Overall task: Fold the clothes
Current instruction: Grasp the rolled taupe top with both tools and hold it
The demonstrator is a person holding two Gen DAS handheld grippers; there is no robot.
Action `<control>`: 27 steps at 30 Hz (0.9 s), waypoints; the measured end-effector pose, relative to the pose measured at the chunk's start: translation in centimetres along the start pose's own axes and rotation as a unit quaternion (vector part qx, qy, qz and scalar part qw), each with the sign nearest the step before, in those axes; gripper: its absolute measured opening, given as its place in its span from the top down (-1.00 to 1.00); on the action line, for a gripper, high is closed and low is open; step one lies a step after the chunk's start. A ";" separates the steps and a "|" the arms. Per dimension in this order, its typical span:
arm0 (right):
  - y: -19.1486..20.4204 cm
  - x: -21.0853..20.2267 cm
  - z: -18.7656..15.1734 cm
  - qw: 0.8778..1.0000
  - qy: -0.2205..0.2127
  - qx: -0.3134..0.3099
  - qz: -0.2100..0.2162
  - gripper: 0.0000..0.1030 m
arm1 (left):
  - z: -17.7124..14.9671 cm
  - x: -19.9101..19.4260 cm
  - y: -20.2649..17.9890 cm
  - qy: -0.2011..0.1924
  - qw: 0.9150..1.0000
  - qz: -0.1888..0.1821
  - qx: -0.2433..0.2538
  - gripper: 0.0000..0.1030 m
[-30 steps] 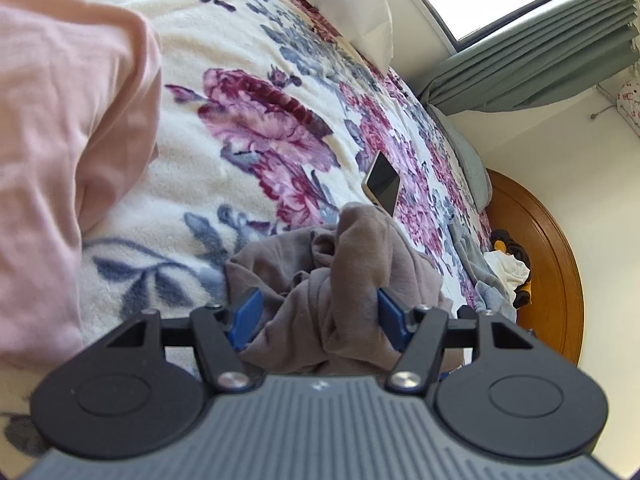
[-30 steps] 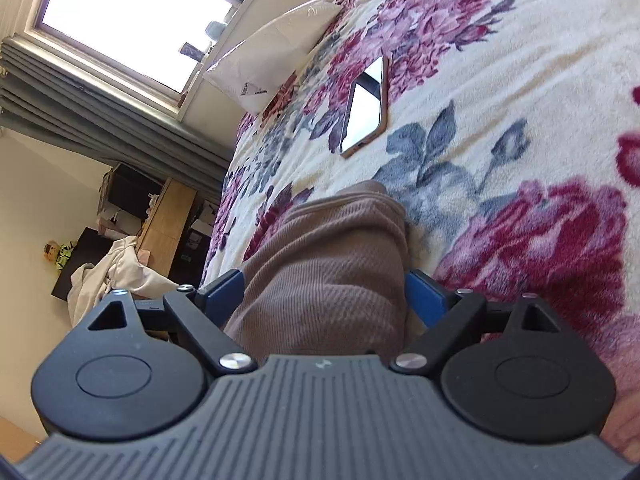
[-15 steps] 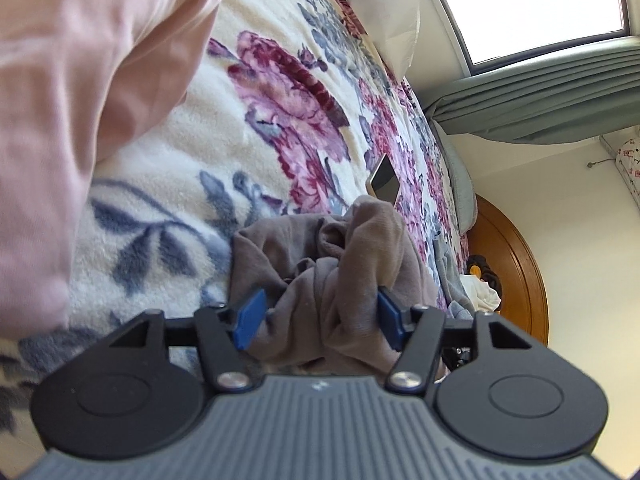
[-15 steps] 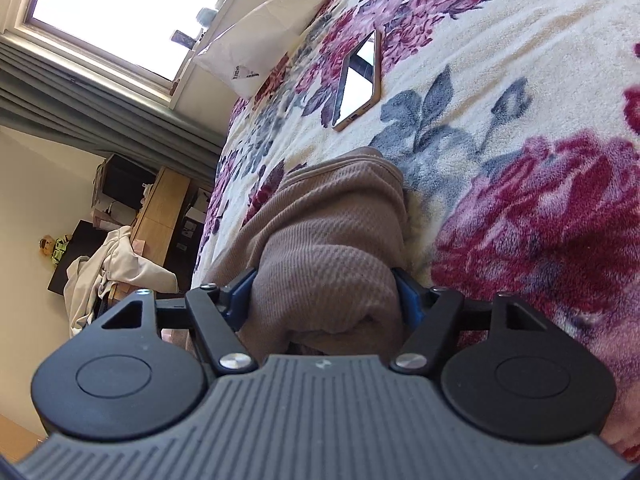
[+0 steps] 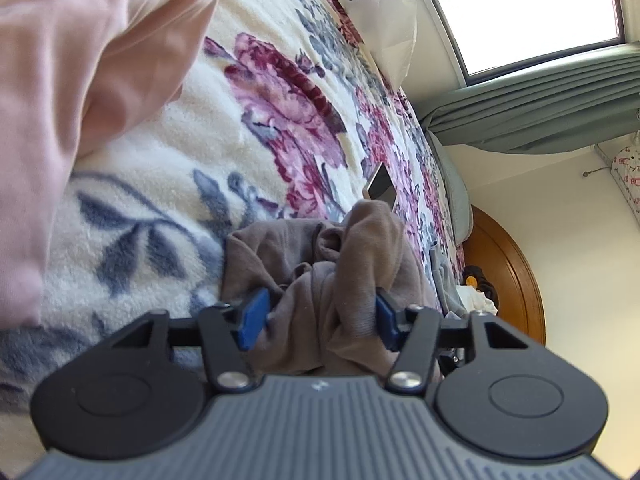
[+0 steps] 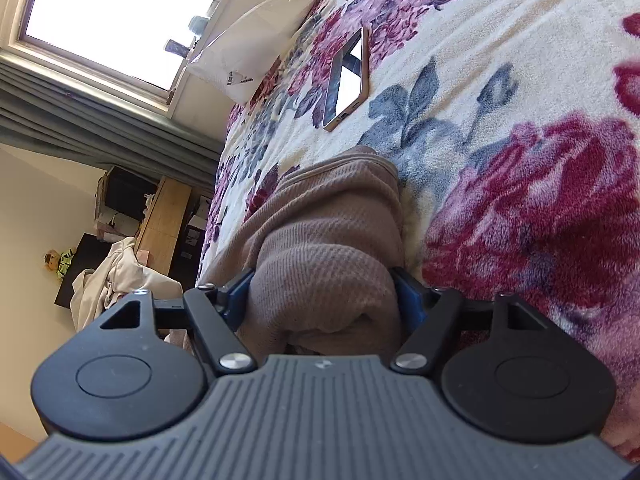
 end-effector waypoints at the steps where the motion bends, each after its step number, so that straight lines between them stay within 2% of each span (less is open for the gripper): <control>1: 0.0 0.1 0.0 1.000 0.000 -0.002 0.000 -0.46 | -0.1 -0.1 -0.1 -0.005 1.000 0.004 0.003 0.22; 4: 0.2 0.2 -0.2 1.000 0.000 -0.014 -0.004 -0.48 | -0.3 -0.7 -1.1 -0.023 0.999 0.023 0.030 0.23; 6: 0.2 0.2 -0.1 1.000 0.000 -0.011 -0.004 -0.47 | -0.2 -0.6 -1.3 -0.020 0.999 0.030 0.034 0.01; 7: 0.2 0.2 -0.1 1.000 0.000 -0.009 -0.005 -0.50 | -0.1 -0.5 -1.2 -0.014 0.999 0.032 0.030 -0.20; 12: 0.5 -0.1 0.8 1.000 0.002 -0.009 -0.010 -0.64 | 0.5 0.1 -0.6 0.005 1.000 0.014 0.002 -0.42; 17: -0.2 -0.5 1.7 1.000 -0.018 0.016 -0.001 -0.66 | 0.6 0.8 -0.9 0.012 1.000 0.002 -0.007 -0.82; 19: -0.6 -0.4 2.0 0.999 -0.023 0.030 0.003 -0.66 | 0.6 1.2 -1.1 0.011 1.000 -0.004 -0.009 -0.92; 21: -0.7 -0.3 2.0 0.999 -0.023 0.033 0.004 -0.66 | 0.6 1.5 -1.4 0.010 1.000 -0.004 -0.007 -0.92; 24: -0.6 0.0 1.9 1.000 -0.017 0.026 0.000 -0.64 | 0.5 1.7 -1.6 0.009 1.000 -0.001 -0.006 -0.75; 25: -0.5 0.1 1.8 1.000 -0.015 0.021 -0.002 -0.57 | 0.5 1.8 -1.7 0.009 1.000 0.001 -0.005 -0.51; 26: -0.4 0.2 1.7 1.000 -0.012 0.017 -0.004 -0.41 | 0.5 1.8 -1.7 0.010 1.000 0.002 -0.006 -0.23; 27: -0.3 0.2 1.6 1.000 -0.008 0.014 0.000 -0.37 | 0.6 1.8 -1.6 0.011 1.000 0.004 -0.007 -0.16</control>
Point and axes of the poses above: each gripper's, at about its wrist camera, not at the fingertips, and x roughly the way its jaws point, y to its left, z to its top, the point moved 3 cm from there along x, roughly the way its jaws point, and after that the axes turned 15 degrees about z, right-handed, at the moved point
